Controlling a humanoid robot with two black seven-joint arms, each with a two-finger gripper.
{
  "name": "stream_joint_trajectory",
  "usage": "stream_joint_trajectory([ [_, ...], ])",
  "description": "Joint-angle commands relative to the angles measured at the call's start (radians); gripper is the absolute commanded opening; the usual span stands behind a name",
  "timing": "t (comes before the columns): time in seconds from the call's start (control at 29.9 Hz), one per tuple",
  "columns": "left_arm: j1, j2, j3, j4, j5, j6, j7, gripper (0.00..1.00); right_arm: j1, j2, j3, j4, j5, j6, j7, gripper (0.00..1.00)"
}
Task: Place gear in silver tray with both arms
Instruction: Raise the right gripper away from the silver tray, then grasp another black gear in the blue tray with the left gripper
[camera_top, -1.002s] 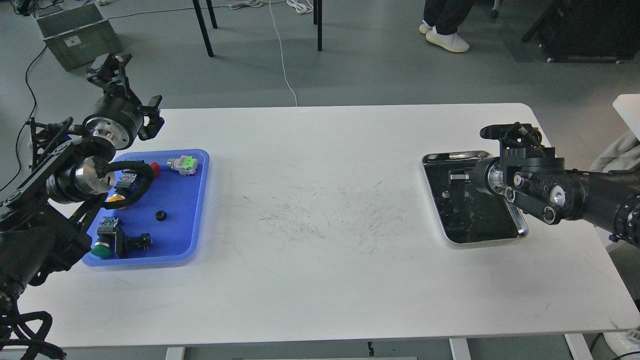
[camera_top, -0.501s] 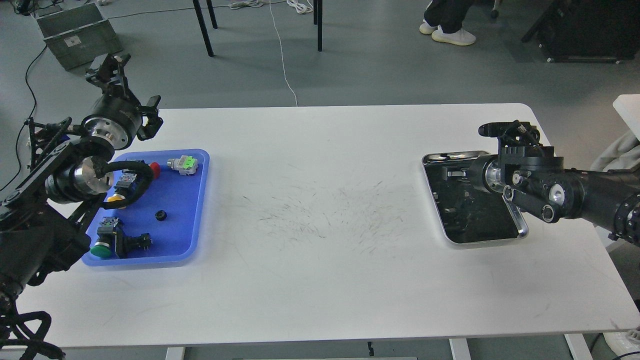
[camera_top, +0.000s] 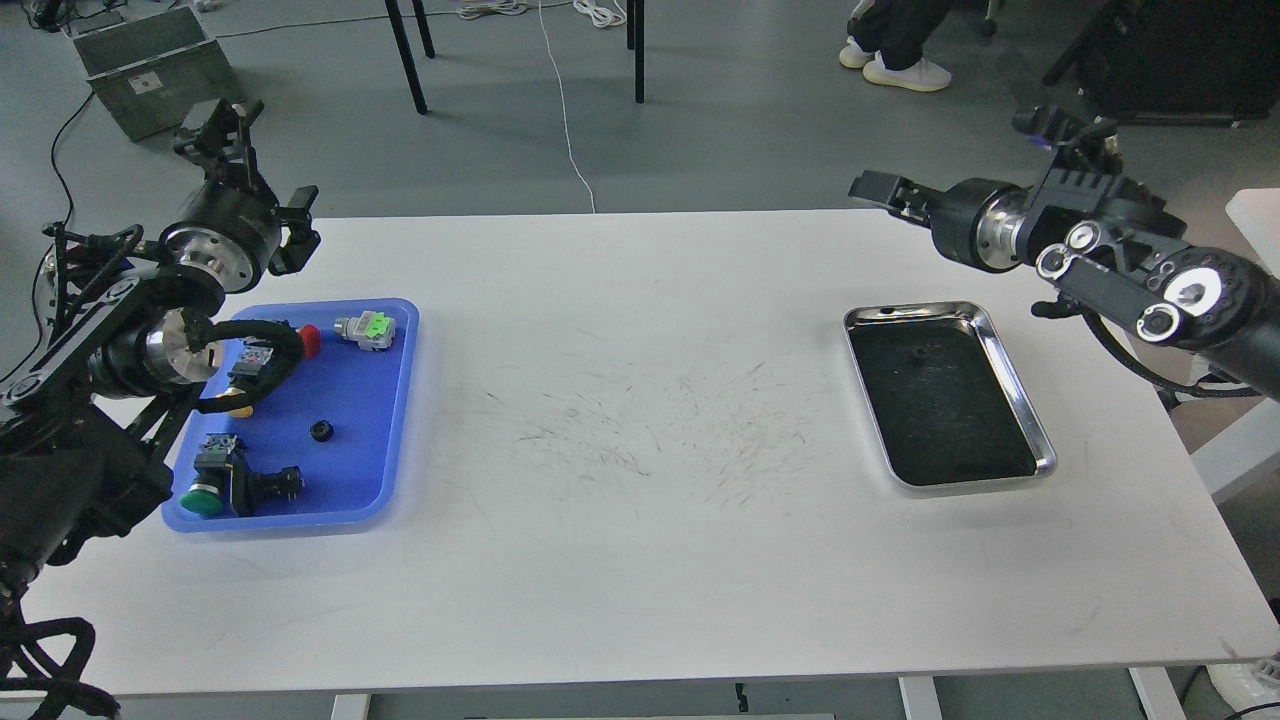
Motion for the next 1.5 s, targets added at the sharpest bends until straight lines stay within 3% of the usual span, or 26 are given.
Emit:
stream_joint_trajectory([
  [0.0,-0.002,0.04,0.024,-0.021,0.017,-0.012,0.002,0.98,-0.048,-0.008,0.216,0.023,0.24,0.017,0.0,0.87],
  [0.33,0.001,0.258,0.118,-0.212,0.018,-0.058,0.023,0.98,-0.234,-0.047,0.488,0.009,0.998,0.118,-0.012,0.9],
  [0.67,0.015,0.517,0.323,-0.548,0.035,-0.059,0.04,0.98,-0.438,-0.037,0.6,0.019,1.116,0.149,-0.014,0.91],
  [0.87,0.015,0.619,0.492,-0.666,0.285,-0.058,0.039,0.98,-0.489,-0.033,0.597,0.017,1.111,0.169,-0.011,0.93],
  [1.17,0.022,0.62,0.619,-0.615,0.777,-0.05,0.025,0.98,-0.53,-0.03,0.594,0.011,1.106,0.16,0.0,0.93],
  [1.3,0.025,0.572,0.661,-0.516,0.969,-0.041,-0.033,0.98,-0.529,-0.03,0.593,0.009,1.106,0.158,0.0,0.93],
  [1.47,0.03,0.519,0.705,-0.417,1.13,0.005,-0.062,0.98,-0.53,-0.03,0.593,0.011,1.105,0.158,0.003,0.93],
])
